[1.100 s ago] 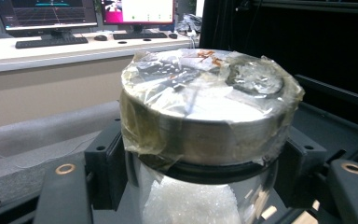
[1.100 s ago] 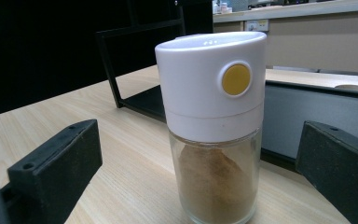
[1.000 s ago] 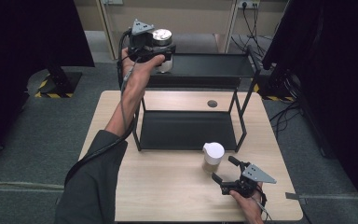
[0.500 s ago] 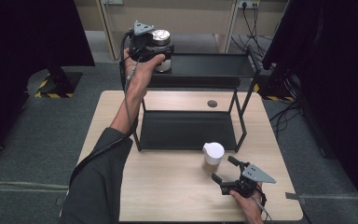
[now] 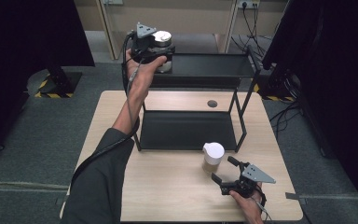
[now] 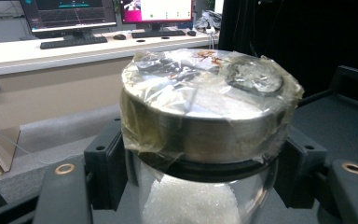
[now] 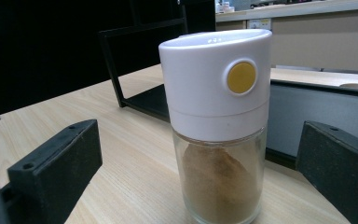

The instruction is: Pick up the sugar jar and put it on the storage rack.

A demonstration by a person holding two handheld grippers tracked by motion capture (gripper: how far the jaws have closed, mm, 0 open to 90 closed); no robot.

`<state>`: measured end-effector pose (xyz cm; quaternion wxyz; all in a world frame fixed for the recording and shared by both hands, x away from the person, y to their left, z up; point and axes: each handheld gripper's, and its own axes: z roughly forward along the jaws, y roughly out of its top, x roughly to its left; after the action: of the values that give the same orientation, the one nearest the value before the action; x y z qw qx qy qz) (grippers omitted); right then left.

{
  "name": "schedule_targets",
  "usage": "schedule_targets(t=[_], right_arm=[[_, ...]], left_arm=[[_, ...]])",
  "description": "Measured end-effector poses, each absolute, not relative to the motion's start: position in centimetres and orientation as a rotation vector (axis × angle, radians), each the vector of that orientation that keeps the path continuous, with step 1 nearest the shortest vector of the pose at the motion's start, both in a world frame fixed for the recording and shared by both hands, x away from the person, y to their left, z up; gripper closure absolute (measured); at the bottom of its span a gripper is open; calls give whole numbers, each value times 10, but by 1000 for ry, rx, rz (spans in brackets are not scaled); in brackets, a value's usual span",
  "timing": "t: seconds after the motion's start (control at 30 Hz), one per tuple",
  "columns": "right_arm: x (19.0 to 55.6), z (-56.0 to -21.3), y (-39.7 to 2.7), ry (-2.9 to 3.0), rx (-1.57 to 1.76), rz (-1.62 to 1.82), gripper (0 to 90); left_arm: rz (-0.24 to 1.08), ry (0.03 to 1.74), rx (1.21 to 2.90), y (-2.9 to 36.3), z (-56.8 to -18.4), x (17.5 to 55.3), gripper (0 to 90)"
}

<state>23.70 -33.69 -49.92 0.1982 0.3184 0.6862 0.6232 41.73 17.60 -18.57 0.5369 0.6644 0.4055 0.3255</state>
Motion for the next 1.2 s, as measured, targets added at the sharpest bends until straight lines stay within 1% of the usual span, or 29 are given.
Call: schedule_targets(t=[0.07, 0.13, 0.3, 0.5, 1.0, 1.2], right_arm=[[237, -499, -337, 1921, 891, 1743, 5], [237, -499, -337, 1921, 891, 1743, 5], [237, -499, -336, 1924, 893, 1745, 5], [237, -499, -337, 1921, 895, 1747, 5], [237, -499, -336, 1922, 890, 1744, 4], [237, -499, -336, 1922, 895, 1744, 5]], left_arm=[[778, 975, 1576, 175, -186, 416, 304], [787, 983, 1566, 174, -185, 414, 227], [775, 1003, 1557, 174, -183, 412, 85], [763, 1033, 1530, 175, -184, 408, 12], [720, 1020, 1512, 179, -181, 391, 1], [717, 1016, 1499, 181, -186, 384, 4]])
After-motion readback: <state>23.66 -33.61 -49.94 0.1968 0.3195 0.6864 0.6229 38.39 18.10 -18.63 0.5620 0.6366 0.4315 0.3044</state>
